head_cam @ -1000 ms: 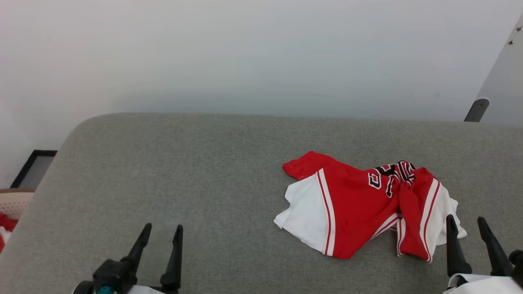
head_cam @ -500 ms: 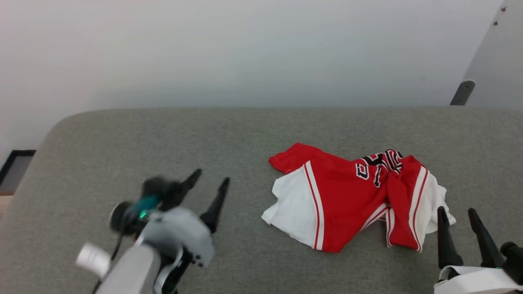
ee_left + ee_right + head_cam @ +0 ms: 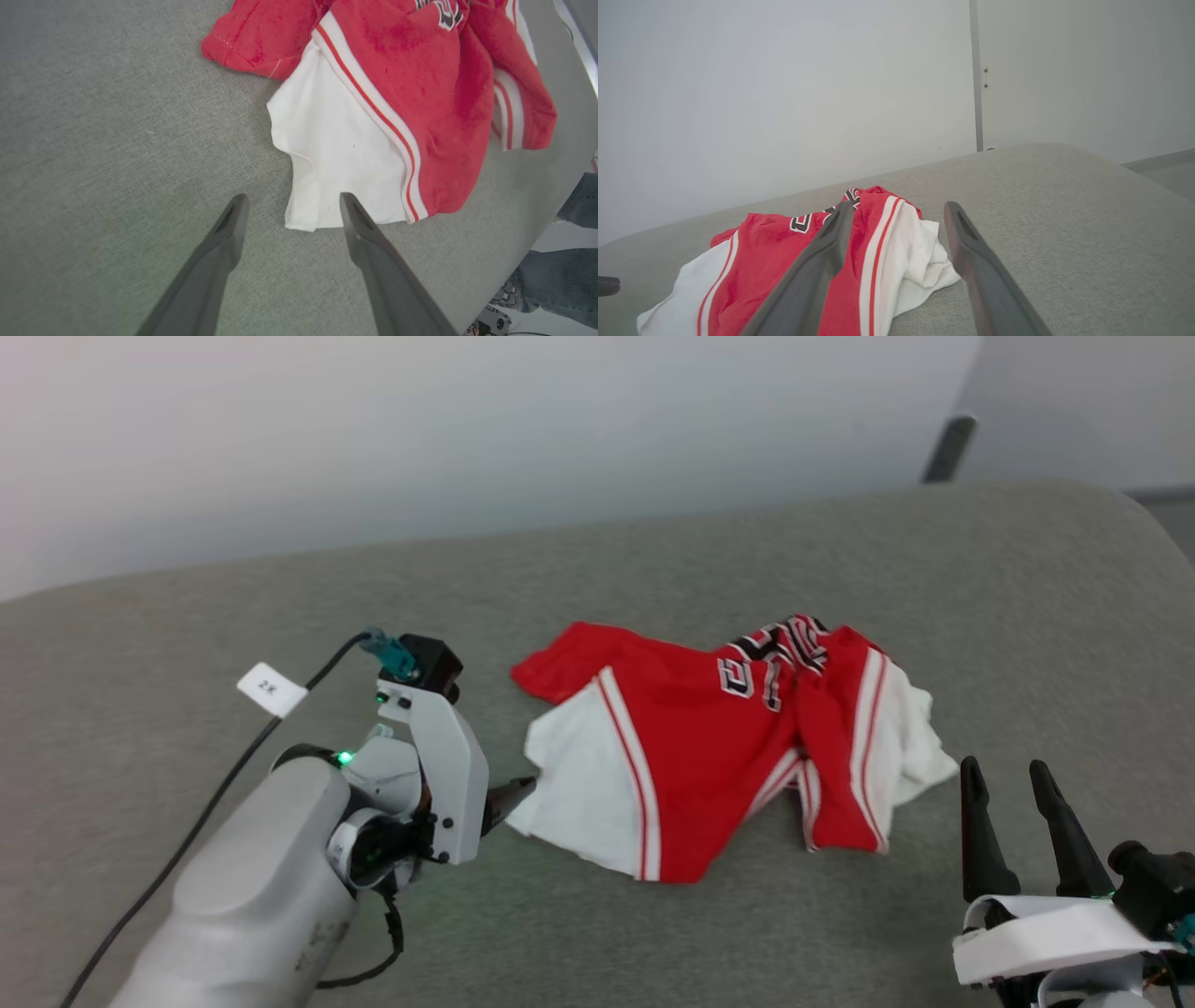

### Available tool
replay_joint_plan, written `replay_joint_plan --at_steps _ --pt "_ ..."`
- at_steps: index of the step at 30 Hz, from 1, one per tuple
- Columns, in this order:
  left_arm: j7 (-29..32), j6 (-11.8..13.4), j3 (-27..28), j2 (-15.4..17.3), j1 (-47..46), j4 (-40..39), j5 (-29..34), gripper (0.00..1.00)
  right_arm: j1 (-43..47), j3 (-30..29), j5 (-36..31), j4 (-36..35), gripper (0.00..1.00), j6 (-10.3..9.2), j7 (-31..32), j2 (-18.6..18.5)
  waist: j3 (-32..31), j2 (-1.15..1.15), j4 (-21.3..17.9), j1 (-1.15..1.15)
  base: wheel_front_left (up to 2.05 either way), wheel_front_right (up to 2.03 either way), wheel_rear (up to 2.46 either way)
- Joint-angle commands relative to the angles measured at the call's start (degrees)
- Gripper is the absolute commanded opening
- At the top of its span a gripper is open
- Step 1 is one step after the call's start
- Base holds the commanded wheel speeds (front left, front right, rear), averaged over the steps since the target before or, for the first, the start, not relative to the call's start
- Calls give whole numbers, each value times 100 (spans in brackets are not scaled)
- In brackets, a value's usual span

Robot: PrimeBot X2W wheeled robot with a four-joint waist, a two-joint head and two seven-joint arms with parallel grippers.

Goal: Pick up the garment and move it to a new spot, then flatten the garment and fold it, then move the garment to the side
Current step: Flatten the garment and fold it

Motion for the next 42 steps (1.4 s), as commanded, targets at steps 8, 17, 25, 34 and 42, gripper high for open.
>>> replay_joint_plan --at_steps 8,17,25,34,42 --pt "3 8 -373 113 -202 532 -573 100 -286 79 70 -43 100 -2 -4 68 612 0 -834 0 0 0 0" --pt "-633 11 -727 228 -278 1039 -900 0 -248 -29 11 -43 100 -2 -4 80 563 0 -674 0 0 0 0" --pt "-1245 11 -544 795 -416 1182 -1328 0 -148 53 -38 12 100 -2 -4 83 348 0 -219 0 0 0 0" --pt "-1661 74 -362 1195 -311 1572 -1375 0 -81 54 -72 47 100 -2 -4 24 239 0 45 0 0 0 0" --pt "-1978 61 -444 1054 -316 1817 -1242 87 -135 147 -110 89 100 -2 -4 -70 232 0 54 0 0 0 0"
